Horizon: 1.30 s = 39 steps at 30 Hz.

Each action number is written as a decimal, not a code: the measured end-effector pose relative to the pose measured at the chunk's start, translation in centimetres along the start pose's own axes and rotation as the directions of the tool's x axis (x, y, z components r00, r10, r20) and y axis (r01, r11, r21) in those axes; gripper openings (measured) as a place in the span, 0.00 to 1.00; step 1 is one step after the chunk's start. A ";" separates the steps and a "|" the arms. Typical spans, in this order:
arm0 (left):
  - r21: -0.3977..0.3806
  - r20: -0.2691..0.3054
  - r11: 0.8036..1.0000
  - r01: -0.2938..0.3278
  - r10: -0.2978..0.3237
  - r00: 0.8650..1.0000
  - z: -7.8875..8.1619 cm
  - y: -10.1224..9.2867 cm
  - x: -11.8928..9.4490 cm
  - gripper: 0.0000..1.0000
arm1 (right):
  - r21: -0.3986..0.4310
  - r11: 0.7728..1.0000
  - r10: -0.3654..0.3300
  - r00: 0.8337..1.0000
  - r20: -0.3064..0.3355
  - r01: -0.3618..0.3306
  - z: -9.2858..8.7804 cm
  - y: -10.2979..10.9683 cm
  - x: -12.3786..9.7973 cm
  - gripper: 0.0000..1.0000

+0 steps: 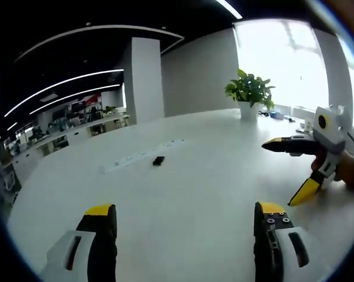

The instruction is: Snap the two parts of the plastic buckle together until the buckle closes and remains connected.

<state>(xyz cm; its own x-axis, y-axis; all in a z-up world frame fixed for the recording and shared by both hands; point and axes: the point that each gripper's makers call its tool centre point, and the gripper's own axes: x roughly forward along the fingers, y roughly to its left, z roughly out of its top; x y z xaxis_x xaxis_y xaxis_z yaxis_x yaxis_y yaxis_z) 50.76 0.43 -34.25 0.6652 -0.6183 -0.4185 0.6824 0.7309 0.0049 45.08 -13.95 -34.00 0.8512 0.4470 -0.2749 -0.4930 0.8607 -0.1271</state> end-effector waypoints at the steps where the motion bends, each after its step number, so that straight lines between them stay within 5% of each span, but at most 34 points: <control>1: 0.002 -0.002 1.000 -0.002 0.002 1.000 0.0 0.1 -0.1 0.99 | -0.003 1.000 0.000 1.000 -0.008 0.000 -0.2 0.0 0.1 0.98; 15: -0.010 0.026 1.000 -0.010 0.010 1.000 -1.0 -1.4 -2.9 0.99 | -0.016 1.000 -0.013 1.000 -0.019 0.012 -0.2 0.0 -0.3 0.95; 39: 0.005 0.046 1.000 -0.018 0.018 0.999 -2.5 -2.7 -4.9 0.99 | -0.008 1.000 -0.010 1.000 0.012 0.010 0.5 0.0 -1.5 0.98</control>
<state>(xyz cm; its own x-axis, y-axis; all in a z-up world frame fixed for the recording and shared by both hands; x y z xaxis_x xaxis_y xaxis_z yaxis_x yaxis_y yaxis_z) 44.90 2.27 -34.51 0.6907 -0.6175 -0.3763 0.6717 0.7406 0.0174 43.88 -14.53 -33.12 0.8581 0.4413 -0.2626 -0.4859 0.8631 -0.1374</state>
